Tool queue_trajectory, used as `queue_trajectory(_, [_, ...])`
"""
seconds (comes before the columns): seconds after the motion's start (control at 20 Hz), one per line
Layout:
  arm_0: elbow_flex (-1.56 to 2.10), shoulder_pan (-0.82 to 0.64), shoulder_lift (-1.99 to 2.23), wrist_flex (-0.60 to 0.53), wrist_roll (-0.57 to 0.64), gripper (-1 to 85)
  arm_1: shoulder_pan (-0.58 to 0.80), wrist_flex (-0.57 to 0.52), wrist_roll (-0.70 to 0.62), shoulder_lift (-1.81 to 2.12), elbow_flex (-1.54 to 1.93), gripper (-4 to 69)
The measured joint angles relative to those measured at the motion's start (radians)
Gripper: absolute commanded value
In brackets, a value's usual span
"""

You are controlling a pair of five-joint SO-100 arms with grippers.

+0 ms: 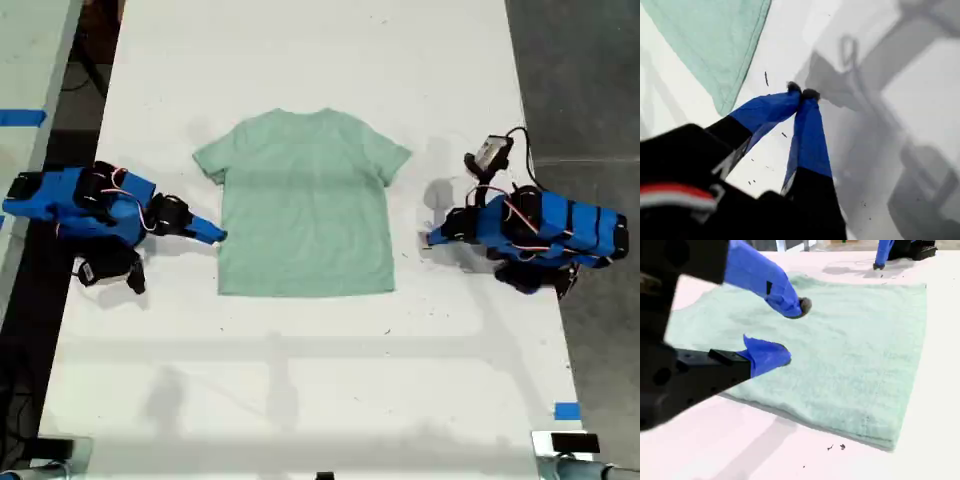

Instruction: Fold t shirt

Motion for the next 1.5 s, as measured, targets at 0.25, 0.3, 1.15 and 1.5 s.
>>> queue_trajectory(0.25, [0.000, -0.002, 0.000, 0.000, 0.000, 11.7, 0.078, 0.029, -0.058, -0.049, -0.086, 1.2])
queue_trajectory(0.3, [0.000, -0.002, 0.000, 0.000, 0.000, 11.7, 0.146, 0.040, -0.114, -0.135, -0.184, 4.4])
queue_trajectory(1.15, [0.000, -0.002, 0.000, 0.000, 0.000, 11.7, 0.816, -0.101, -0.765, -2.175, -1.667, 21.1])
queue_trajectory(1.5, [0.000, -0.002, 0.000, 0.000, 0.000, 11.7, 0.819, -0.140, -0.772, -2.336, -1.804, 0.6])
